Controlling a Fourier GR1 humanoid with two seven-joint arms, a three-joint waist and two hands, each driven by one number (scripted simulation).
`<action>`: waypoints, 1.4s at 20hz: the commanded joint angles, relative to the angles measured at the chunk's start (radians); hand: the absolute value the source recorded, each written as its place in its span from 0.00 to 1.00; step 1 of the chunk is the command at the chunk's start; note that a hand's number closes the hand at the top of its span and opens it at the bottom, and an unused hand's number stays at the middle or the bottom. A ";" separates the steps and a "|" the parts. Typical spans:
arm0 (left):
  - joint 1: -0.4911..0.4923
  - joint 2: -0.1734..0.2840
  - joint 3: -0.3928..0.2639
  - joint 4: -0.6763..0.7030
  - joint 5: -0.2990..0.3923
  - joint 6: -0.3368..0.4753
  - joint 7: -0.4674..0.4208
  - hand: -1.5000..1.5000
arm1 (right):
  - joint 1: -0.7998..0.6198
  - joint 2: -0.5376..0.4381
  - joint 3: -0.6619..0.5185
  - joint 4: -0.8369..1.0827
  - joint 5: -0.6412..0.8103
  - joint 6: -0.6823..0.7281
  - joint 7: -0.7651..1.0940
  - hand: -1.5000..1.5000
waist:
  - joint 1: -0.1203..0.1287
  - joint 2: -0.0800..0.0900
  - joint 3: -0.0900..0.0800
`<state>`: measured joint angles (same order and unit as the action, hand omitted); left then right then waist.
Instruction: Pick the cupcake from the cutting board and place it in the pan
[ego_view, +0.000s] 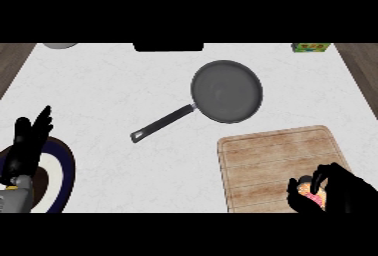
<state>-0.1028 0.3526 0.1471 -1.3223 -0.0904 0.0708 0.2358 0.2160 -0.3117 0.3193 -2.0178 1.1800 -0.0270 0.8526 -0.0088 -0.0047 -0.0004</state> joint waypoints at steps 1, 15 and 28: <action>-0.020 0.014 0.009 0.008 0.004 -0.015 0.014 0.50 | -0.052 0.008 0.034 -0.053 0.114 -0.124 -0.038 1.00 | 0.004 0.002 0.000; -0.057 -0.020 0.008 0.023 -0.035 -0.005 0.002 0.50 | -0.561 0.208 -0.161 0.343 -0.027 -0.106 -0.071 1.00 | 0.019 0.008 0.001; -0.064 -0.017 0.024 0.001 -0.026 -0.024 0.014 0.50 | -0.979 0.247 -0.437 1.178 -0.190 -0.465 -0.333 1.00 | 0.046 0.017 0.002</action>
<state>-0.1640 0.3364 0.1629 -1.3029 -0.1174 0.0403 0.2444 -0.6719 -0.0662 -0.0448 -1.0732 1.0304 -0.3836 0.6048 0.0277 0.0091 0.0006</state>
